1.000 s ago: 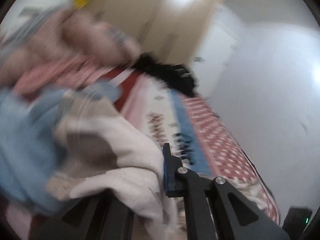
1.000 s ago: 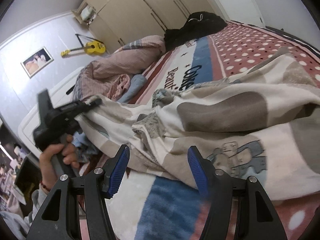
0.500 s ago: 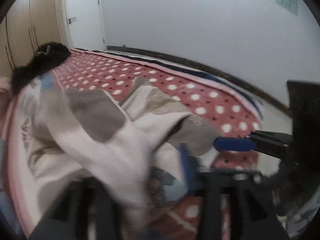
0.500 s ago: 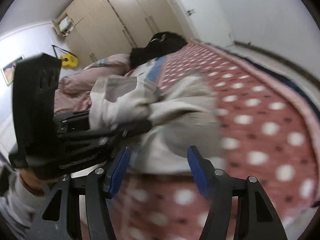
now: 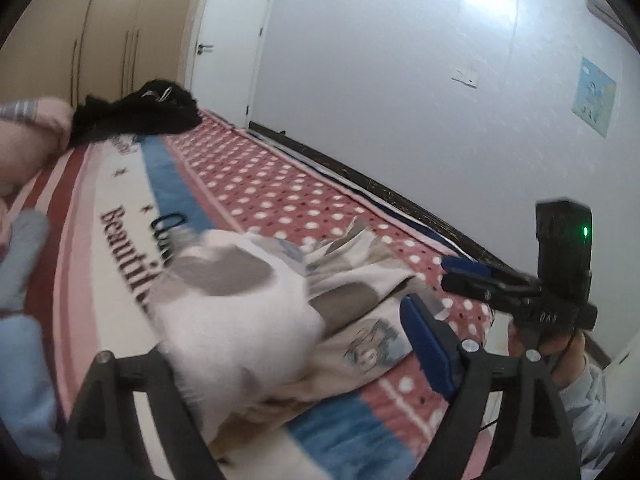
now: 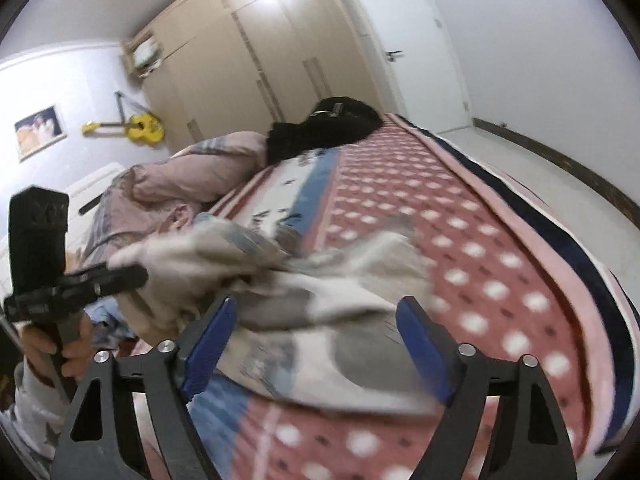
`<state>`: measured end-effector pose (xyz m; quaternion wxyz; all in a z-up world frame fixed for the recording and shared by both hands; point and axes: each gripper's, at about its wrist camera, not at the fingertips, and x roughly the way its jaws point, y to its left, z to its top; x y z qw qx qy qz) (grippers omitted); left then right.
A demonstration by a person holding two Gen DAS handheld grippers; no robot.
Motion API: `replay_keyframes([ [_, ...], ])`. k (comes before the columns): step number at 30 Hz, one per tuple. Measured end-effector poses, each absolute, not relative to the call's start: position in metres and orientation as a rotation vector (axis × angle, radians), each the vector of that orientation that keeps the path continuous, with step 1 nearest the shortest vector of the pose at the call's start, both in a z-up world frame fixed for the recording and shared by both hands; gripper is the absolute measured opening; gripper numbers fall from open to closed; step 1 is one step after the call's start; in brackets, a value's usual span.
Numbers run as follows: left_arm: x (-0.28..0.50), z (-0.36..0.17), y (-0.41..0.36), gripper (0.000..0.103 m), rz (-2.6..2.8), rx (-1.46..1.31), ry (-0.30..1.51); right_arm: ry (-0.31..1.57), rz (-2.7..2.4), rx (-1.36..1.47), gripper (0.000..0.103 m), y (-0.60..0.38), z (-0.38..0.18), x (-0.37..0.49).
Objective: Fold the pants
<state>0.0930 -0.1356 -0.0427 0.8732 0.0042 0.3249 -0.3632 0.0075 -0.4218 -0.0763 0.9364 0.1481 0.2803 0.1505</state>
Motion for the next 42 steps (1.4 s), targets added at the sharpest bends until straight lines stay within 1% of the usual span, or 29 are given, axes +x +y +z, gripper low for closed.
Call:
replay_keyframes([
  [2, 0.093, -0.046, -0.121, 0.082, -0.783, -0.017, 0.692, 0.587, 0.34, 0.265, 0.08, -0.396, -0.067, 0.024],
  [5, 0.087, -0.045, -0.096, 0.082, -0.749, -0.039, 0.663, 0.61, 0.353, 0.213, 0.08, -0.366, -0.059, 0.043],
  [8, 0.078, -0.045, -0.061, 0.082, -0.689, -0.08, 0.646, 0.649, 0.369, 0.212, 0.081, -0.346, -0.058, 0.053],
  [11, 0.072, -0.05, -0.029, 0.082, -0.588, -0.092, 0.621, 0.684, 0.379, 0.239, 0.092, -0.327, -0.063, 0.057],
  [14, 0.07, -0.058, 0.0, 0.082, -0.543, -0.132, 0.613, 0.734, 0.358, 0.231, 0.095, -0.293, -0.076, 0.058],
  [15, 0.071, -0.061, 0.005, 0.082, -0.53, -0.143, 0.612, 0.748, 0.346, 0.227, 0.098, -0.282, -0.08, 0.059],
  [16, 0.07, -0.064, 0.01, 0.082, -0.515, -0.153, 0.613, 0.764, 0.317, 0.218, 0.1, -0.267, -0.087, 0.06],
  [22, 0.072, -0.079, 0.034, 0.082, -0.481, -0.207, 0.616, 0.767, 0.169, 0.122, 0.1, -0.209, -0.111, 0.075],
  [23, 0.071, -0.079, 0.037, 0.082, -0.479, -0.218, 0.613, 0.75, 0.121, 0.074, 0.098, -0.204, -0.114, 0.079],
  [24, 0.072, -0.079, 0.039, 0.082, -0.477, -0.224, 0.61, 0.734, 0.085, 0.034, 0.08, -0.201, -0.115, 0.082],
  [25, 0.069, -0.078, 0.04, 0.082, -0.475, -0.226, 0.607, 0.72, 0.049, -0.006, 0.065, -0.2, -0.115, 0.084],
  [26, 0.068, -0.078, 0.041, 0.082, -0.476, -0.228, 0.603, 0.711, 0.021, -0.039, 0.034, -0.204, -0.115, 0.086],
  [27, 0.069, -0.078, 0.039, 0.082, -0.48, -0.231, 0.601, 0.71, 0.023, -0.037, 0.014, -0.21, -0.114, 0.087],
  [28, 0.07, -0.077, 0.038, 0.082, -0.485, -0.233, 0.6, 0.714, 0.03, -0.016, 0.01, -0.22, -0.113, 0.088],
  [33, 0.074, -0.075, 0.02, 0.082, -0.508, -0.23, 0.604, 0.687, 0.06, 0.151, 0.011, -0.289, -0.099, 0.082],
  [35, 0.075, -0.073, 0.009, 0.082, -0.515, -0.22, 0.605, 0.68, 0.014, 0.168, 0.013, -0.311, -0.1, 0.078],
  [37, 0.075, -0.072, 0.0, 0.082, -0.523, -0.213, 0.609, 0.683, -0.031, 0.203, 0.026, -0.331, -0.106, 0.075],
  [38, 0.075, -0.072, -0.003, 0.082, -0.526, -0.207, 0.611, 0.694, -0.045, 0.247, 0.043, -0.347, -0.112, 0.074],
  [39, 0.075, -0.072, -0.007, 0.082, -0.527, -0.2, 0.613, 0.692, -0.047, 0.282, 0.048, -0.358, -0.115, 0.072],
  [42, 0.075, -0.073, -0.014, 0.082, -0.521, -0.183, 0.626, 0.665, -0.045, 0.307, 0.047, -0.379, -0.118, 0.065],
])
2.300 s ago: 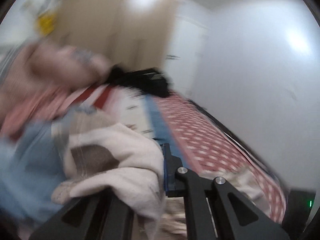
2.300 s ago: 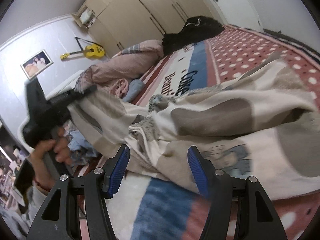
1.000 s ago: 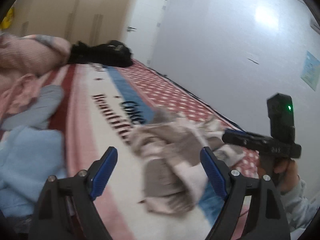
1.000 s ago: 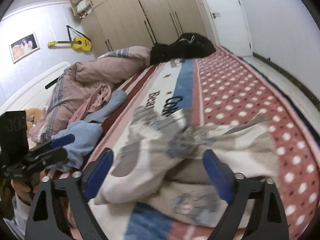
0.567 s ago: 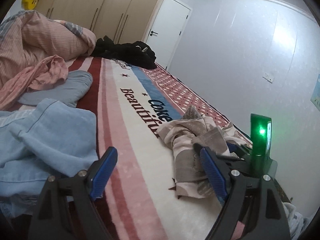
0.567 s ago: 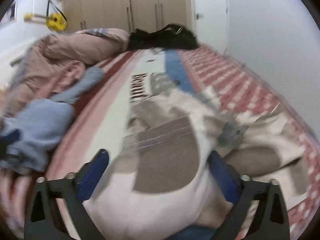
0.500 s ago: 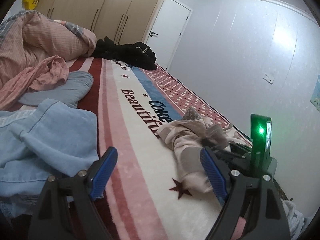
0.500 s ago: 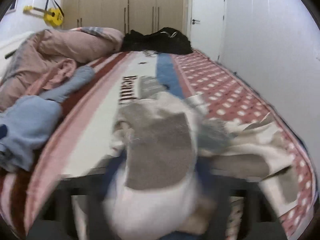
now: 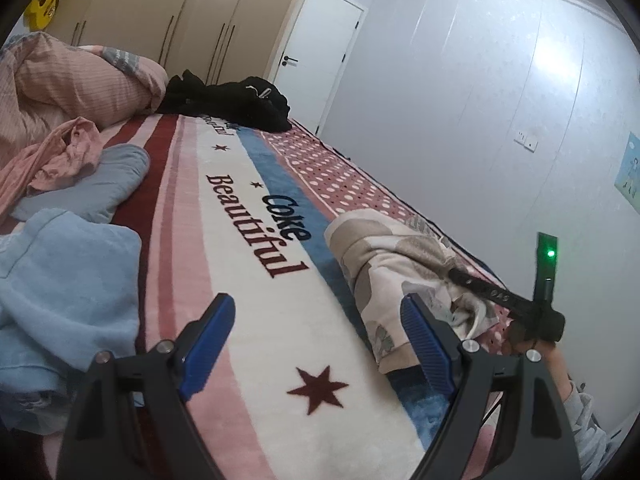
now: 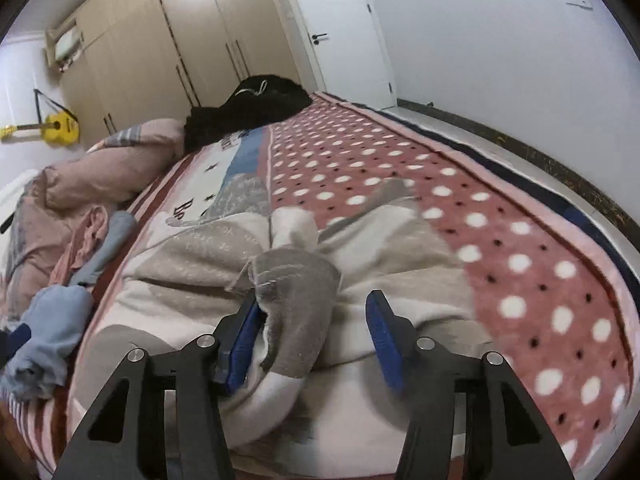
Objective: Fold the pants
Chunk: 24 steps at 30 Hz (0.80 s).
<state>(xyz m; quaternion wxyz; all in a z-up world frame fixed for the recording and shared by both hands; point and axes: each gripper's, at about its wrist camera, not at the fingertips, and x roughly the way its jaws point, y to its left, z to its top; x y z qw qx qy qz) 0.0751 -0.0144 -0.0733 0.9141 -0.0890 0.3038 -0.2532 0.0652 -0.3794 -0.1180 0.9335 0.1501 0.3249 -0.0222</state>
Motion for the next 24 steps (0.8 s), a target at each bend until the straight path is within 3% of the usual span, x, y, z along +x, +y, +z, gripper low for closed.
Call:
replay_keyframes([
  [4, 0.073, -0.073, -0.021, 0.082, -0.522, -0.177, 0.624, 0.6, -0.11, 0.289, 0.057, -0.399, -0.109, 0.048],
  [10, 0.066, -0.068, -0.025, 0.082, -0.504, -0.201, 0.606, 0.572, -0.081, 0.327, 0.058, -0.418, -0.095, 0.037],
  [12, 0.062, -0.066, -0.025, 0.082, -0.495, -0.206, 0.597, 0.604, -0.005, 0.336, 0.08, -0.413, -0.09, 0.05],
  [16, 0.052, -0.064, -0.022, 0.082, -0.487, -0.229, 0.579, 0.682, 0.092, 0.416, 0.081, -0.406, -0.099, 0.084],
  [17, 0.049, -0.064, -0.021, 0.084, -0.482, -0.23, 0.577, 0.713, 0.133, 0.441, 0.075, -0.403, -0.104, 0.094],
  [18, 0.046, -0.065, -0.021, 0.084, -0.479, -0.227, 0.579, 0.745, 0.146, 0.438, 0.047, -0.4, -0.108, 0.099],
  [20, 0.042, -0.067, -0.023, 0.085, -0.467, -0.215, 0.582, 0.782, 0.151, 0.402, 0.016, -0.392, -0.113, 0.101],
  [21, 0.042, -0.068, -0.023, 0.085, -0.461, -0.213, 0.585, 0.775, 0.151, 0.392, 0.01, -0.389, -0.114, 0.095],
  [24, 0.047, -0.075, -0.026, 0.085, -0.451, -0.227, 0.602, 0.718, 0.179, 0.395, 0.008, -0.386, -0.116, 0.063],
])
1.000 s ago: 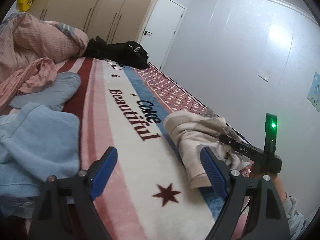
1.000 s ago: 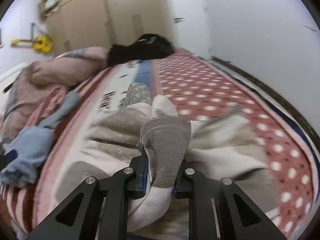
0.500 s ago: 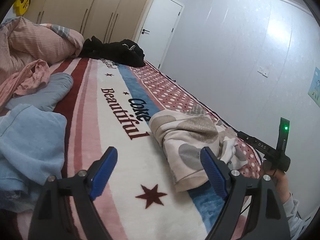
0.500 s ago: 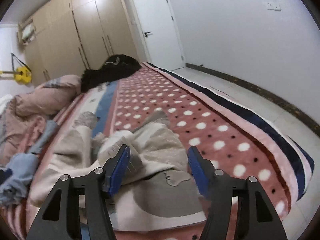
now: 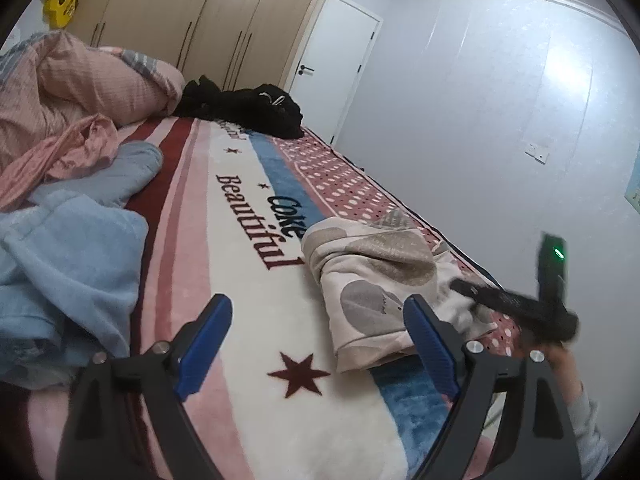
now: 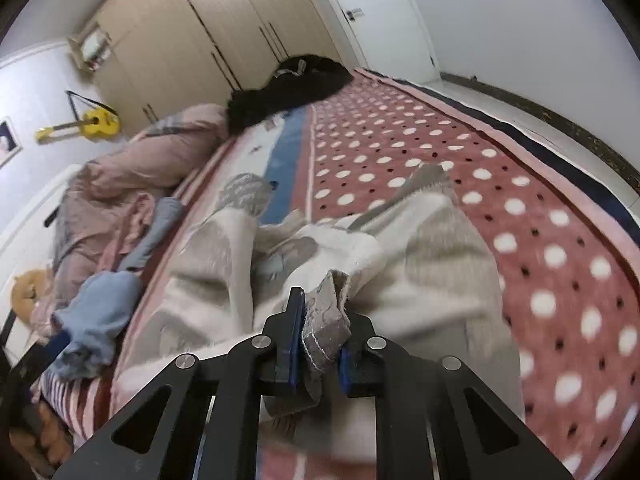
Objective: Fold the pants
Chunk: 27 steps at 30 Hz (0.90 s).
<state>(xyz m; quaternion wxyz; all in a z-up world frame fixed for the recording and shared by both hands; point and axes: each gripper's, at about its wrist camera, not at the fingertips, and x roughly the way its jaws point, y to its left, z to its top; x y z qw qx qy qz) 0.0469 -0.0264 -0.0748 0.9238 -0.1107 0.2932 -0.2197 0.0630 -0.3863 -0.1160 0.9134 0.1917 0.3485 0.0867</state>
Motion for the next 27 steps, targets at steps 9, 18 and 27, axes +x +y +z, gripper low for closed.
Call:
replay_keyframes([
  [9, 0.066, -0.081, -0.049, 0.085, -0.416, -0.233, 0.661, 0.636, 0.149, 0.353, 0.047, -0.394, -0.124, 0.011],
  [18, 0.064, -0.08, -0.051, 0.085, -0.397, -0.23, 0.66, 0.797, 0.277, 0.361, 0.044, -0.419, -0.114, 0.098],
  [27, 0.064, -0.077, -0.046, 0.085, -0.377, -0.227, 0.647, 0.608, 0.212, 0.416, 0.002, -0.431, -0.092, 0.073],
])
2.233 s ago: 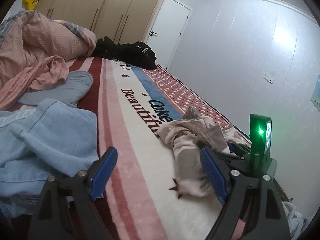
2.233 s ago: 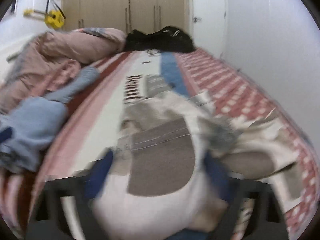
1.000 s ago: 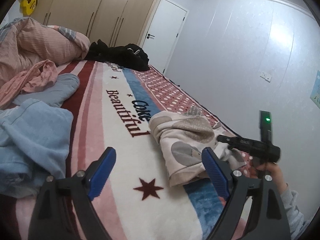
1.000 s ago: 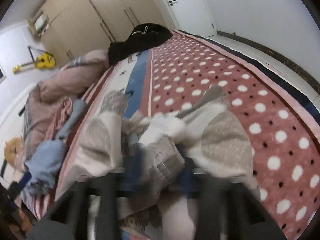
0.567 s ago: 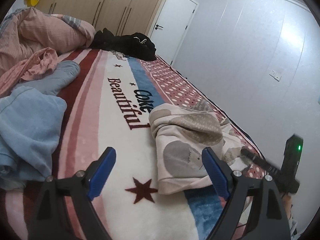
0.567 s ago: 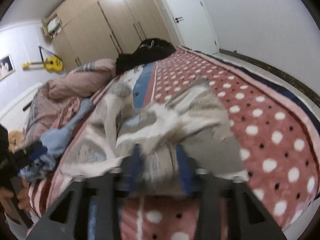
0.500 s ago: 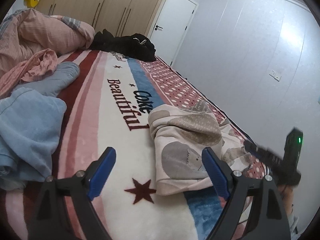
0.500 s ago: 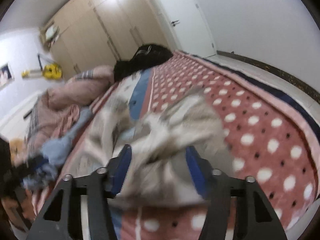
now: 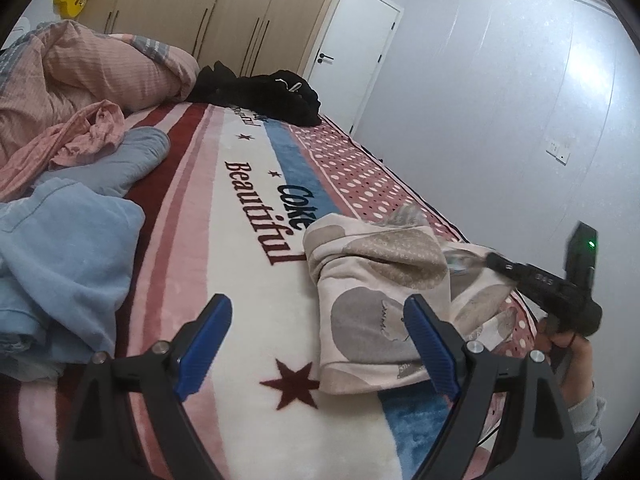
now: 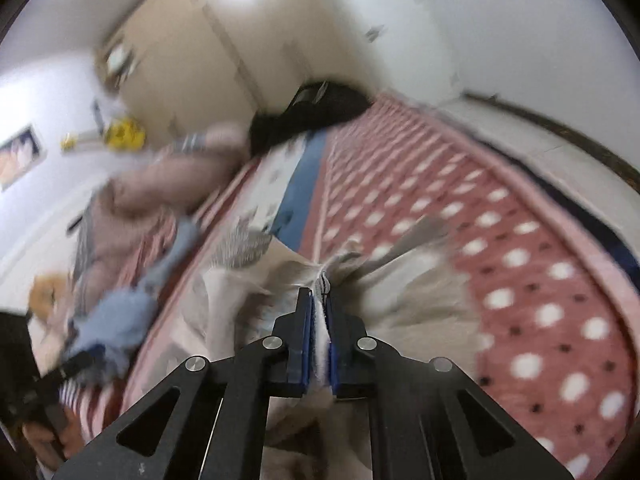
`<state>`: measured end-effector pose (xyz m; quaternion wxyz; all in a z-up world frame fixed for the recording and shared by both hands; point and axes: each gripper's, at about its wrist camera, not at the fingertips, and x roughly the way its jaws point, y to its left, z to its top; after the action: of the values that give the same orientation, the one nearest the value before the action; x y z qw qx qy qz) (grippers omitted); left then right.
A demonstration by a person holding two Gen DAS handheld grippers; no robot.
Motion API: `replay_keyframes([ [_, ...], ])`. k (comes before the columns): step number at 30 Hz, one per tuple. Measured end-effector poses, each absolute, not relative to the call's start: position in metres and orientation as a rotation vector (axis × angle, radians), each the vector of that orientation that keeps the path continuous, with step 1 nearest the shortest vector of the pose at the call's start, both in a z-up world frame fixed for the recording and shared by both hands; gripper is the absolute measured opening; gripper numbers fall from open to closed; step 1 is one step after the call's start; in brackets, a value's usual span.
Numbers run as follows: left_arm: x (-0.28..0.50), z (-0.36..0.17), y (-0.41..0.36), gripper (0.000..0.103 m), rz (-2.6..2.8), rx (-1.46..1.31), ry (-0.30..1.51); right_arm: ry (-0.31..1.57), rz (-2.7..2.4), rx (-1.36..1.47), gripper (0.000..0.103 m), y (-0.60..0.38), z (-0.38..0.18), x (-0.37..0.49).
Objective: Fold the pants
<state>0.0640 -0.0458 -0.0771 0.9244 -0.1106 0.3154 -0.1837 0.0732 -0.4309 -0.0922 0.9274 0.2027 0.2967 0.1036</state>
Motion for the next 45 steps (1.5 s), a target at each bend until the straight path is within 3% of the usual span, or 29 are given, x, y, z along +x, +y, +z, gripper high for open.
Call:
replay_keyframes([
  [14, 0.061, -0.074, -0.043, 0.085, -0.378, -0.235, 0.636, 0.628, 0.083, 0.446, 0.007, -0.453, -0.121, 0.019],
  [17, 0.059, -0.074, -0.043, 0.085, -0.383, -0.237, 0.635, 0.605, 0.094, 0.483, 0.055, -0.457, -0.111, 0.016],
  [18, 0.059, -0.074, -0.044, 0.085, -0.384, -0.235, 0.634, 0.6, 0.102, 0.505, 0.055, -0.46, -0.108, 0.011],
  [22, 0.059, -0.073, -0.043, 0.085, -0.387, -0.237, 0.63, 0.626, 0.207, 0.536, 0.054, -0.452, -0.109, -0.005],
  [32, 0.054, -0.069, -0.04, 0.085, -0.405, -0.255, 0.616, 0.793, 0.314, 0.318, 0.022, -0.39, -0.137, 0.015],
  [35, 0.054, -0.067, -0.037, 0.085, -0.398, -0.248, 0.608, 0.794, 0.345, 0.313, 0.014, -0.388, -0.137, 0.026],
  [37, 0.054, -0.066, -0.035, 0.085, -0.396, -0.255, 0.606, 0.775, 0.362, 0.335, 0.014, -0.39, -0.133, 0.033],
  [40, 0.053, -0.065, -0.032, 0.085, -0.396, -0.261, 0.602, 0.754, 0.366, 0.431, 0.021, -0.402, -0.127, 0.042],
  [42, 0.051, -0.064, -0.03, 0.085, -0.391, -0.253, 0.595, 0.728, 0.331, 0.499, 0.061, -0.414, -0.122, 0.04],
  [45, 0.056, -0.063, -0.029, 0.087, -0.409, -0.248, 0.603, 0.67, 0.31, 0.564, 0.065, -0.43, -0.117, 0.03],
])
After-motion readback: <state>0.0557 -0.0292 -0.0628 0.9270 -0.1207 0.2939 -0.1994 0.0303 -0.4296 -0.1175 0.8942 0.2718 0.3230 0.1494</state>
